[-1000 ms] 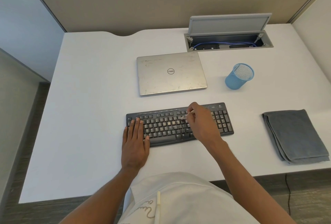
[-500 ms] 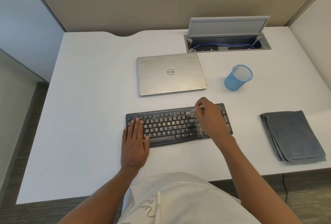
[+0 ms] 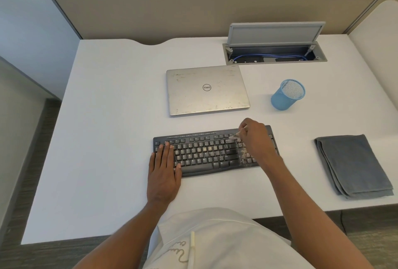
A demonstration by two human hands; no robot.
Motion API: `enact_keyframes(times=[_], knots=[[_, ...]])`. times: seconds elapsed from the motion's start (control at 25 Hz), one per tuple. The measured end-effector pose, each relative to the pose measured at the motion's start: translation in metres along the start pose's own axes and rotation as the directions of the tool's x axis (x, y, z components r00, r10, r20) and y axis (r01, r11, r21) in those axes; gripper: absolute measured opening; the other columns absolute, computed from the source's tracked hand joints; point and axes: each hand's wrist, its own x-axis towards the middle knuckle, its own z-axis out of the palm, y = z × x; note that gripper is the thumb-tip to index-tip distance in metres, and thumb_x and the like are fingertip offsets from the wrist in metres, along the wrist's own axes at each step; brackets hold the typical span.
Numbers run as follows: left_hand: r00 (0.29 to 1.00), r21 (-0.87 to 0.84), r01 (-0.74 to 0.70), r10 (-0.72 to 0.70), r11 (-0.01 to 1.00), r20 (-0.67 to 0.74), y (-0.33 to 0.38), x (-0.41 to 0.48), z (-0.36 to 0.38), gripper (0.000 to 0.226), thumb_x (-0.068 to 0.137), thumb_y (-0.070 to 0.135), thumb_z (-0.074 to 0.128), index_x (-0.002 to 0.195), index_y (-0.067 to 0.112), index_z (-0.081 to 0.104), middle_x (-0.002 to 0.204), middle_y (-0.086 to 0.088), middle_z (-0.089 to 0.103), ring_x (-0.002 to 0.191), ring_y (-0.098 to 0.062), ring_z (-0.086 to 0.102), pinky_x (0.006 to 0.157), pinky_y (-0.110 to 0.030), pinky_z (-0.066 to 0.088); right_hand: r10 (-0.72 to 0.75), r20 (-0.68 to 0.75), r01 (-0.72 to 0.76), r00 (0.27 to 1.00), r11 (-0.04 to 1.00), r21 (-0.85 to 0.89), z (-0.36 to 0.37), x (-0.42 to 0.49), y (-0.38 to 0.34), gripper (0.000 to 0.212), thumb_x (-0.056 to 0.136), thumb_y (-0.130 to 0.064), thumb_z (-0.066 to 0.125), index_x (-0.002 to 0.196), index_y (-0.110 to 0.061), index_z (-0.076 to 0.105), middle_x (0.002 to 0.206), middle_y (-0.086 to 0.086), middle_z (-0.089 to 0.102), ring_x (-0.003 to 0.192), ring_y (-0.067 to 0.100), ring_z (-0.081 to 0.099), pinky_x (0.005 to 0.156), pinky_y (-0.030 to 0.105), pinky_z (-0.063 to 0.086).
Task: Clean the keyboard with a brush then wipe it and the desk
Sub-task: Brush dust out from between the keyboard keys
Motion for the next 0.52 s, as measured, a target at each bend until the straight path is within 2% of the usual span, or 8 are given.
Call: enact_keyframes(times=[0.12,0.2,0.28,0.4,0.44,0.52], knots=[[1.000,0.005,-0.004,0.004,1.000,0.000,0.000,0.000,0.000,0.063,0.109,0.035,0.030,0.164,0.006,0.035,0.175,-0.009,0.026,0.163,-0.024,0.018,0.133,-0.049,0.017,0.000,-0.061,-0.003,0.998,0.999,-0.047,-0.009,0.002,0.002,0.015,0.099,-0.005,0.048,0.095,-0.007,0.063,0.090,0.009,0.070,0.077,0.023,0.066,0.062,0.032,0.047],[1.000,0.006,-0.002,0.002,1.000,-0.003,0.000,0.000,0.000,0.063,0.109,0.036,0.029,0.164,0.006,0.035,0.175,-0.009,0.026,0.163,-0.024,0.018,0.133,-0.049,0.017,-0.034,-0.084,0.040,0.996,0.997,0.065,-0.013,0.000,-0.004,0.012,0.100,-0.008,0.052,0.094,-0.010,0.063,0.082,0.000,0.067,0.068,0.012,0.062,0.056,0.027,0.045],[1.000,0.006,-0.001,0.001,1.000,-0.001,0.000,0.000,0.000,0.063,0.109,0.036,0.029,0.164,0.006,0.035,0.174,-0.009,0.026,0.163,-0.024,0.018,0.133,-0.049,0.016,-0.077,-0.053,0.084,0.996,0.985,0.149,-0.014,-0.002,-0.012,0.012,0.102,-0.013,0.054,0.094,-0.012,0.063,0.078,-0.012,0.064,0.066,0.007,0.062,0.053,0.025,0.045],[1.000,0.009,-0.004,0.004,1.000,-0.003,0.001,0.000,-0.001,0.063,0.109,0.036,0.029,0.164,0.006,0.035,0.174,-0.009,0.026,0.163,-0.024,0.018,0.133,-0.048,0.016,-0.132,0.059,0.118,0.989,0.973,0.196,-0.004,-0.002,-0.014,0.013,0.102,-0.014,0.055,0.095,-0.009,0.064,0.075,-0.008,0.067,0.064,0.025,0.066,0.056,0.032,0.047],[1.000,0.007,-0.005,0.005,1.000,-0.003,0.001,0.000,-0.001,0.063,0.109,0.036,0.029,0.164,0.006,0.035,0.174,-0.009,0.026,0.163,-0.024,0.018,0.133,-0.048,0.016,-0.137,0.085,0.119,0.987,0.974,0.191,0.000,-0.002,-0.010,0.012,0.102,-0.013,0.055,0.096,-0.009,0.064,0.074,-0.008,0.067,0.063,0.025,0.065,0.054,0.033,0.047],[1.000,0.008,-0.005,0.005,1.000,-0.007,0.000,-0.001,0.000,0.063,0.109,0.036,0.030,0.164,0.006,0.035,0.174,-0.008,0.026,0.163,-0.024,0.018,0.133,-0.048,0.016,-0.111,0.079,0.096,0.991,0.979,0.179,0.002,-0.001,0.000,0.011,0.102,-0.012,0.056,0.096,-0.010,0.064,0.075,-0.004,0.069,0.060,0.014,0.065,0.051,0.028,0.046]])
